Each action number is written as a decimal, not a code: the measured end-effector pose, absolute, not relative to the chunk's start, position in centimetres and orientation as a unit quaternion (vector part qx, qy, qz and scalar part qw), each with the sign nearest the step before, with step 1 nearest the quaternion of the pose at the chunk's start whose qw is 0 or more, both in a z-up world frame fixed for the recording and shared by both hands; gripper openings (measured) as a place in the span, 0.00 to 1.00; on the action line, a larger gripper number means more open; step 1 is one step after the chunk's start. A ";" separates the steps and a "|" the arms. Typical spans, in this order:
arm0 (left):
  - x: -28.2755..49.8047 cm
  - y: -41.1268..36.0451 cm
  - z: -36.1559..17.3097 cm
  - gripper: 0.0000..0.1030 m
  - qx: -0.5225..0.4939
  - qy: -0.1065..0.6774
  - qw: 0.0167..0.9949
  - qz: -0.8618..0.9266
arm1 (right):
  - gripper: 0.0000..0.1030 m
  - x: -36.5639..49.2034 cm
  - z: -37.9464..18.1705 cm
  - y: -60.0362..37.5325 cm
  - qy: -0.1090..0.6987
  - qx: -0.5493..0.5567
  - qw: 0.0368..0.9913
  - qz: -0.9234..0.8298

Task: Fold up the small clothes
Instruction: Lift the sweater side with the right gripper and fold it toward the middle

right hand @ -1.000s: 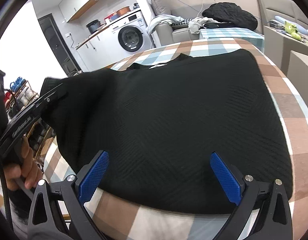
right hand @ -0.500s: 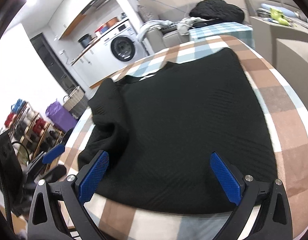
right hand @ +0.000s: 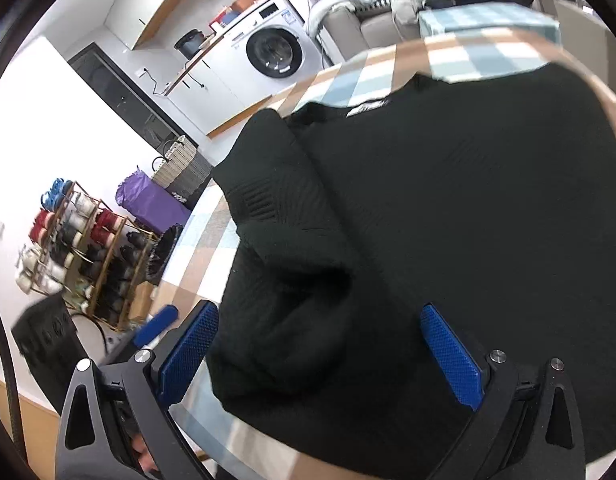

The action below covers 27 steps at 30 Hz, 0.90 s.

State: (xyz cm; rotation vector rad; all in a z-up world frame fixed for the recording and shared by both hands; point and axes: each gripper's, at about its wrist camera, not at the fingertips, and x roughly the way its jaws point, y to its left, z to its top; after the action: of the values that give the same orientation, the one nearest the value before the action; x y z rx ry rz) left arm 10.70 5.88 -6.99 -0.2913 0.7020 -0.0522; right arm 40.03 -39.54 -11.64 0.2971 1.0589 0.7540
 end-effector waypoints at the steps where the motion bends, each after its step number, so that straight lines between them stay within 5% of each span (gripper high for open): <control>1: 10.9 5.9 -7.1 0.69 -0.142 0.344 0.928 -0.025 | 1.00 40.2 -11.8 -39.2 0.494 0.136 0.784 0.349; 2: 11.0 5.9 -7.2 0.69 -0.143 0.346 0.927 -0.023 | 0.98 40.3 -11.9 -38.7 0.497 0.131 0.786 0.344; 4: 11.1 6.1 -7.3 0.69 -0.146 0.348 0.926 -0.021 | 0.76 40.5 -12.2 -37.9 0.500 0.117 0.790 0.334; 5: 11.0 6.2 -7.2 0.69 -0.147 0.348 0.926 -0.021 | 0.53 40.5 -12.3 -37.5 0.505 0.112 0.787 0.338; 6: 11.0 6.3 -7.1 0.69 -0.148 0.347 0.926 -0.020 | 0.41 40.5 -12.4 -37.5 0.508 0.110 0.785 0.338; 9: 10.9 6.5 -6.9 0.69 -0.154 0.343 0.927 -0.019 | 0.23 39.2 -10.7 -38.7 0.471 0.123 0.797 0.358; 17: 11.5 4.3 -7.6 0.69 -0.155 0.370 0.914 -0.054 | 0.27 37.4 -12.9 -42.7 0.496 0.140 0.788 0.336; 22: 11.3 2.0 -7.7 0.69 -0.117 0.373 0.917 -0.078 | 0.53 37.2 -11.7 -42.7 0.479 0.093 0.811 0.324; 24: 11.2 2.1 -7.6 0.69 -0.119 0.373 0.917 -0.076 | 0.73 36.9 -10.1 -41.6 0.450 0.043 0.836 0.311; 27: 11.2 3.2 -7.4 0.69 -0.135 0.369 0.917 -0.064 | 0.79 36.7 -9.0 -39.0 0.426 -0.046 0.849 0.309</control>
State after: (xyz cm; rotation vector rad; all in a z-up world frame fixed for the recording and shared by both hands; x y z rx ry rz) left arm 11.17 3.20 -7.45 -0.2774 0.7598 -0.1315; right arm 36.72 -38.97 -8.96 -0.0971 0.8969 0.6511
